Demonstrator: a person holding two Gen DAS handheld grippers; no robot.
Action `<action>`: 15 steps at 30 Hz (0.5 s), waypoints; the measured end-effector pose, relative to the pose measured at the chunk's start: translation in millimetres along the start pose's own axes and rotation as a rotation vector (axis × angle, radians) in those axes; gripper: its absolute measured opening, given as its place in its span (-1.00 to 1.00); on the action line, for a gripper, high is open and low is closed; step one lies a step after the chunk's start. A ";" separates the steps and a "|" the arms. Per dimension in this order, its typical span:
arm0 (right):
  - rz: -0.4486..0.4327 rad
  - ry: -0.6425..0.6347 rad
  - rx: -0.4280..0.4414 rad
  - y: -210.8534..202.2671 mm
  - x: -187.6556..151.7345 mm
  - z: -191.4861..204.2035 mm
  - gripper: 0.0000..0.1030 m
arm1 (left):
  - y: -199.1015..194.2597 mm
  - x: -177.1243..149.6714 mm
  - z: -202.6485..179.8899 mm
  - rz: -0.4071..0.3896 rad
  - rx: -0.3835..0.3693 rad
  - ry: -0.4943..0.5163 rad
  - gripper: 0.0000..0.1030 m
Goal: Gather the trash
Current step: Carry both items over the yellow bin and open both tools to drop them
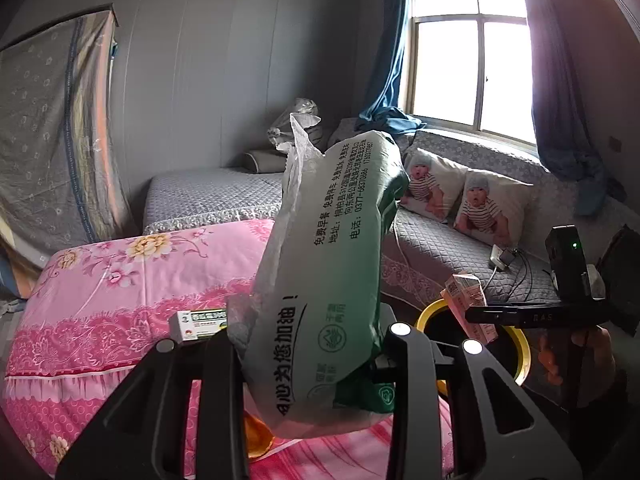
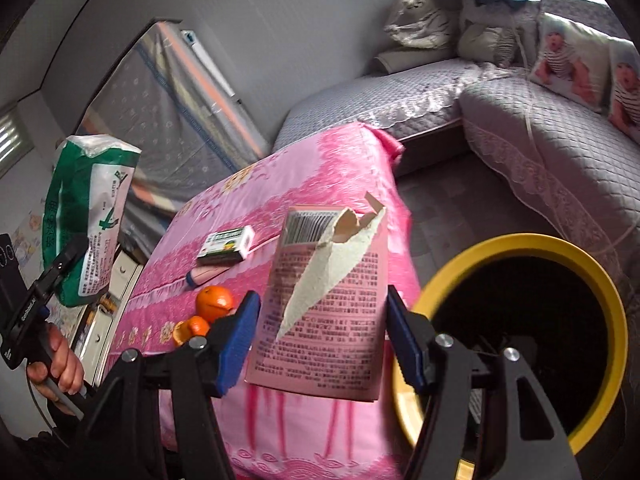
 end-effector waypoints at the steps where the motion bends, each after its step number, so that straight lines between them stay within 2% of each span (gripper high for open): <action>1: -0.008 0.013 -0.008 -3.5 -1.4 -7.2 0.15 | 3.5 1.9 -8.2 0.001 -0.010 0.012 -0.42; 15: -0.084 0.185 -0.123 -32.4 -25.3 -105.0 0.15 | 38.5 14.1 -104.8 0.001 -0.102 0.179 -0.42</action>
Point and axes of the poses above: each gripper's, at about its wrist camera, not at the fingertips, and y roughly the way its jaws point, z to its left, x to its top, the point moved 9 cm from there along y, roughly the way its jaws point, and after that the axes turned 15 degrees about z, right-handed, at the moved point
